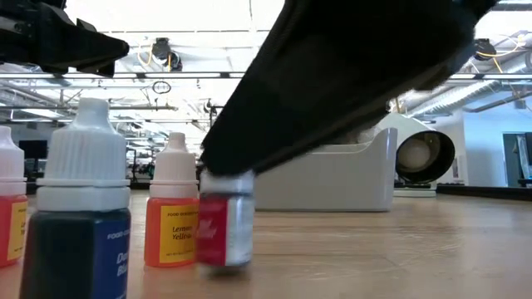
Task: Pick & Place food coloring
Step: Put the small red food coloring into the gray bin
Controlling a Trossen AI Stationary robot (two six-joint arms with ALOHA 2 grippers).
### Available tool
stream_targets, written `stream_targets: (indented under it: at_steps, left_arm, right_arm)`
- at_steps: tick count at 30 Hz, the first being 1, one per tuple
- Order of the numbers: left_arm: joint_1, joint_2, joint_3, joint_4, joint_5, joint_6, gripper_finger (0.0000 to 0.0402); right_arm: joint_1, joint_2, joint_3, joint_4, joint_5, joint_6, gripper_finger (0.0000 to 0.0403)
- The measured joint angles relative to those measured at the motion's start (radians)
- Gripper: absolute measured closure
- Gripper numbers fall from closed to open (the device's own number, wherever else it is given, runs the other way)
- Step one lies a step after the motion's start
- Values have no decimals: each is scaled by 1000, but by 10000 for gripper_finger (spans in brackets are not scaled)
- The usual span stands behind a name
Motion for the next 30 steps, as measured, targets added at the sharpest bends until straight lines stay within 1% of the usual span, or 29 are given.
stream_targets:
  at_steps: [3, 7, 8, 9, 13, 14, 15, 18, 21, 25, 28, 30]
  left_arm:
    - [0, 0, 0, -1, -2, 0, 366]
    - [0, 0, 0, -2, -2, 0, 366]
    - [0, 0, 0, -1, -2, 0, 366]
    - [0, 0, 0, -1, -2, 2, 366]
    - [0, 0, 0, -1, -2, 20, 366]
    - [0, 0, 0, -1, -2, 22, 366]
    - [0, 0, 0, -1, -2, 24, 366]
    - [0, 0, 0, -1, -2, 25, 366]
    - [0, 0, 0, -4, -2, 26, 366]
    - [0, 0, 0, -10, -2, 26, 366]
    - [0, 0, 0, -10, -3, 26, 366]
    - [0, 0, 0, -9, -3, 26, 366]
  right_arm:
    - [0, -69, 0, -69, -19, -21, 361]
    - [-9, -203, 0, -234, 20, -52, 361]
    - [-15, -243, 0, -279, 52, -58, 361]
    - [-23, -283, 0, -328, 105, -60, 361]
    - [-60, -426, -4, -558, 370, -21, 361]
    - [-76, -456, -22, -602, 407, 3, 361]
    - [-96, -482, -51, -625, 421, 23, 361]
    - [-171, -552, -174, -578, 406, 58, 361]
    - [-246, -597, -319, -465, 325, 49, 361]
    - [-320, -607, -481, -231, 242, 2, 361]
    - [-361, -605, -561, -92, 188, -33, 361]
    - [-381, -601, -596, -38, 158, -39, 361]
